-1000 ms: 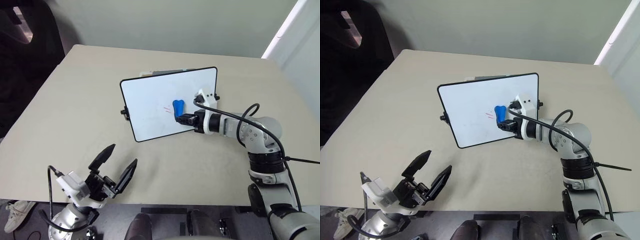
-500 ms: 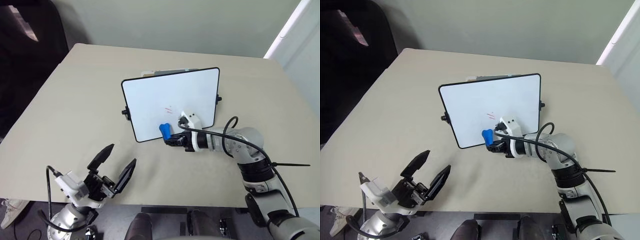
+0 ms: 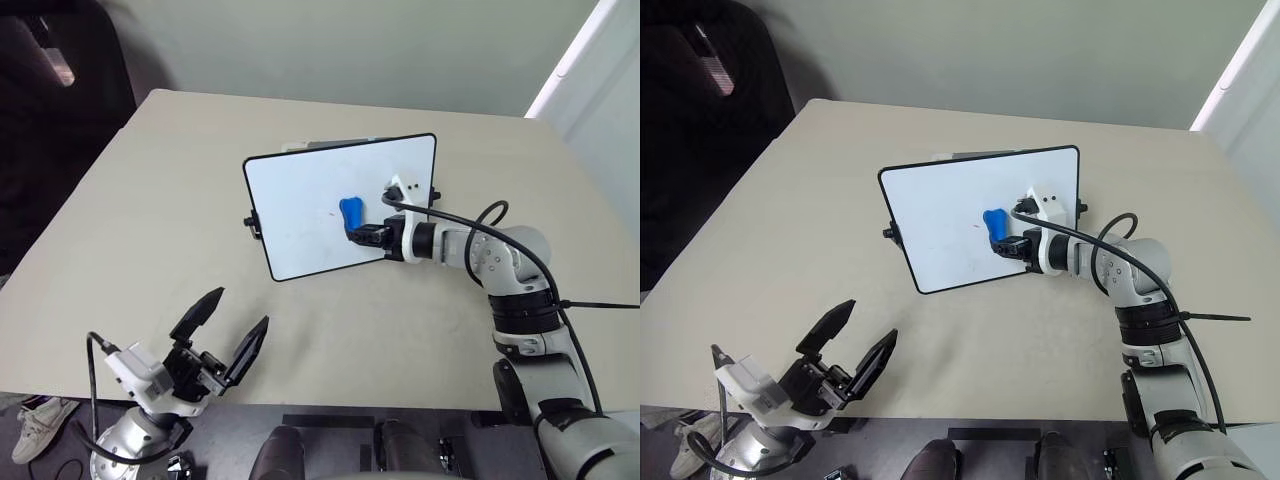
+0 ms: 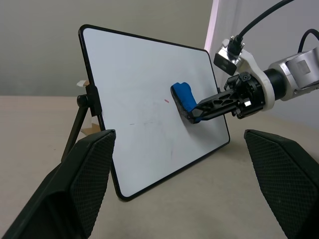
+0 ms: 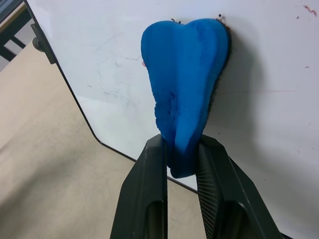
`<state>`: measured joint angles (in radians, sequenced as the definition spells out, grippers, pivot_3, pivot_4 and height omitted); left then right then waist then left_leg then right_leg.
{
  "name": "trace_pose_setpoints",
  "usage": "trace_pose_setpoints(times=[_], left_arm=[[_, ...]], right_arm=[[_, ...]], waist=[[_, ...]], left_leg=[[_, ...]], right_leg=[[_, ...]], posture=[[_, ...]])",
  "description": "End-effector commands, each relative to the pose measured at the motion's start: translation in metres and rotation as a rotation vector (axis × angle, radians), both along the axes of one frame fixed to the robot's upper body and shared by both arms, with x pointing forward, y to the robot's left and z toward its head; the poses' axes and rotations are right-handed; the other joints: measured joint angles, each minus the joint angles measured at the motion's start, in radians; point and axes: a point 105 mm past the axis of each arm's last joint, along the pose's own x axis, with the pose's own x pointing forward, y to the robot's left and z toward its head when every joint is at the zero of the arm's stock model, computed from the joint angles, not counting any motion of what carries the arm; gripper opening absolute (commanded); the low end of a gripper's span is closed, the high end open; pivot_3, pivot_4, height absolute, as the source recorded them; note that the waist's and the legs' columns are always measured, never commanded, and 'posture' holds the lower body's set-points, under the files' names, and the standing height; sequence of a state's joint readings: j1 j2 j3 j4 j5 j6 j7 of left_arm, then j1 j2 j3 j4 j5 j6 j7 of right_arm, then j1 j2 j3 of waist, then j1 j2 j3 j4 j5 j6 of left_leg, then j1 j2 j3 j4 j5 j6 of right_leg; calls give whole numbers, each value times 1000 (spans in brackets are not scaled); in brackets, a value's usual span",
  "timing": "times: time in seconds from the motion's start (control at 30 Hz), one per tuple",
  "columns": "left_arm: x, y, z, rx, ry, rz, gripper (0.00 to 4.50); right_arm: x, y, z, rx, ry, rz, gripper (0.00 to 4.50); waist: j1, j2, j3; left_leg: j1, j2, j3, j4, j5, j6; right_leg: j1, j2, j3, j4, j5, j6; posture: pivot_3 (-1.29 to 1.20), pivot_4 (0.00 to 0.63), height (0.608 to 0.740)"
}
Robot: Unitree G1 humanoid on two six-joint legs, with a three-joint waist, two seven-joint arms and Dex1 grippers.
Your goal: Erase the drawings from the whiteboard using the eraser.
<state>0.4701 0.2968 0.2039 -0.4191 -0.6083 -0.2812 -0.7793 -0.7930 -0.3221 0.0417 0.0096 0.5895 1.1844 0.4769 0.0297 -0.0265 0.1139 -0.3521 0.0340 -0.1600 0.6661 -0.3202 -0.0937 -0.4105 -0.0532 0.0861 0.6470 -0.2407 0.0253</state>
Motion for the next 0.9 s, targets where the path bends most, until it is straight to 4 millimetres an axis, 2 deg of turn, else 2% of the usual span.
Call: trace_pose_setpoints(times=[0.03,0.1,0.27,0.37,0.5,0.67,0.9], left_arm=[[-3,-1,7,-7,-28,-6,4500],[-3,-2,7,-7,-28,-9,4500],[-3,-4,6,-6,-27,-14,4500],[-2,-4,6,-5,-26,-11,4500],[-2,-3,5,-3,-27,-9,4500],[-1,-4,7,-3,-31,-11,4500],[-1,-6,6,-6,-29,-12,4500]], right_arm=[[0,1,26,39,-95,-6,609],[-7,7,22,31,-79,29,609],[-24,19,-10,-84,-19,95,609],[-29,22,-16,-93,0,113,609],[-34,27,-12,-87,-13,144,609],[-14,15,4,-77,-58,61,609],[-3,9,25,-53,-115,19,609]], waist=[[0,0,0],[0,0,0],[-2,0,0],[-1,0,0],[0,0,0],[-1,0,0],[0,0,0]], left_leg=[[0,0,0,0,0,-1],[0,0,0,0,0,-1],[-1,0,0,-1,0,-1],[-2,0,0,-1,0,-1],[-5,0,0,-1,0,-1],[-5,0,0,0,0,-1],[-5,0,0,0,0,-1]], right_leg=[[0,0,0,0,0,0],[0,0,0,0,0,0],[-1,0,0,0,0,0],[-2,0,0,-1,0,0],[-5,0,0,-1,0,0],[-5,0,0,-1,0,0],[-5,0,0,0,0,0]], posture=[[0,150,740],[0,150,740],[0,150,740],[0,150,740],[0,150,740],[0,150,740],[0,150,740]])
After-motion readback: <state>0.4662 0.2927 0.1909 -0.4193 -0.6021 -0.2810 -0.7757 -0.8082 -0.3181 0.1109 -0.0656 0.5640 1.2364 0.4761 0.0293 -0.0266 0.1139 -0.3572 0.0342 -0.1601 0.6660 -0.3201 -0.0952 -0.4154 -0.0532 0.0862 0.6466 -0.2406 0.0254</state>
